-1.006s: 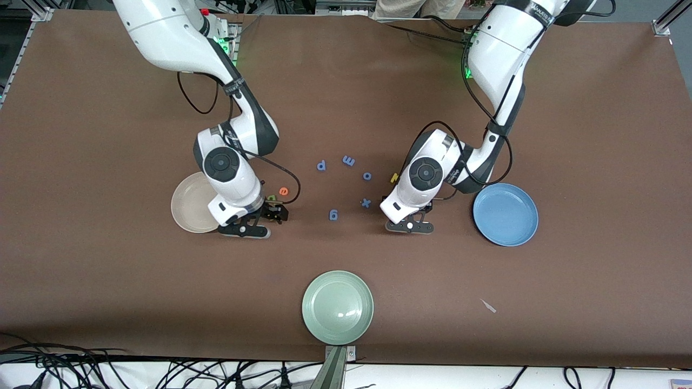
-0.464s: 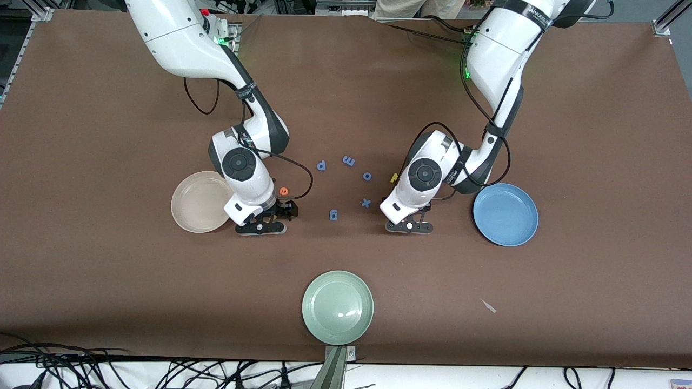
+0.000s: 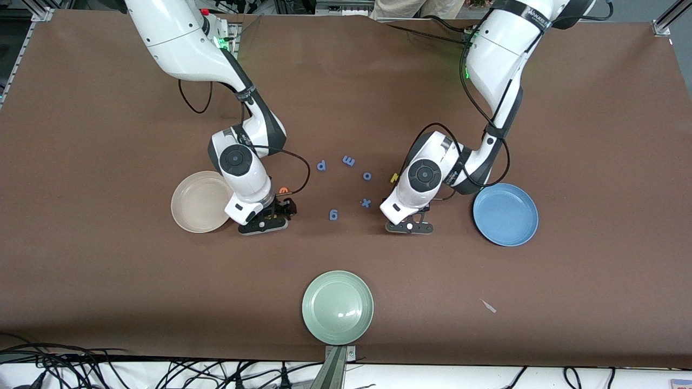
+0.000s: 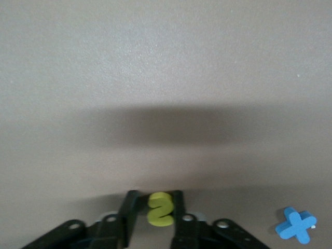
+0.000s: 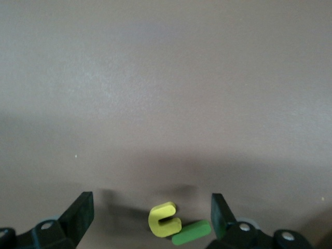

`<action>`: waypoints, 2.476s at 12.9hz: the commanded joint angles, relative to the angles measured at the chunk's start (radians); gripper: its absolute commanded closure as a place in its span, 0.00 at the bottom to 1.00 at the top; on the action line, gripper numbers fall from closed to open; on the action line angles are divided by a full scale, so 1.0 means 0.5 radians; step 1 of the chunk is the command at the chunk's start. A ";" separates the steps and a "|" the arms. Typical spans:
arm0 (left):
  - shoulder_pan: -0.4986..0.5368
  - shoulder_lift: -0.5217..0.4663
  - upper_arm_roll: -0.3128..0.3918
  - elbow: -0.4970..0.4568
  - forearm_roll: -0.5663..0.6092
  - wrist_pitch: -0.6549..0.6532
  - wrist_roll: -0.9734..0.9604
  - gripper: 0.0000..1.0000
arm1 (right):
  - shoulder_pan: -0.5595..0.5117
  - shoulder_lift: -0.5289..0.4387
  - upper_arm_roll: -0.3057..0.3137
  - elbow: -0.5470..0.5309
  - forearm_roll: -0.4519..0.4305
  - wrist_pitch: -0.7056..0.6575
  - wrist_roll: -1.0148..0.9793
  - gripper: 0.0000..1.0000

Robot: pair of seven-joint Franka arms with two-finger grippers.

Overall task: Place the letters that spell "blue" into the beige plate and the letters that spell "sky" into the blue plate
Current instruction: 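Drop the z on the blue plate with the left gripper while the right lifts, then drop the yellow u on the white plate while the left gripper reaches letters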

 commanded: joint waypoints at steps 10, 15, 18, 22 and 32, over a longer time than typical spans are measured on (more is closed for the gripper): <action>0.507 -0.401 0.018 -0.122 0.313 -0.907 1.016 0.96 | -0.003 -0.014 0.028 -0.166 -0.003 0.166 -0.093 0.23; 0.787 -0.345 -0.040 -0.223 0.274 -0.886 1.509 0.01 | -0.012 -0.017 0.028 -0.169 -0.003 0.151 -0.109 0.46; 0.771 -0.422 -0.062 -0.193 0.117 -0.996 1.491 0.00 | -0.025 -0.036 0.028 -0.184 0.000 0.145 -0.176 0.66; 0.759 -0.453 -0.249 -0.189 -0.021 -0.975 1.023 0.00 | -0.049 -0.066 0.028 -0.175 0.006 0.093 -0.201 0.77; 0.471 -0.422 -0.403 -0.529 0.212 -0.203 -0.238 0.04 | -0.472 -0.217 0.009 -0.015 0.239 -0.601 -0.946 0.75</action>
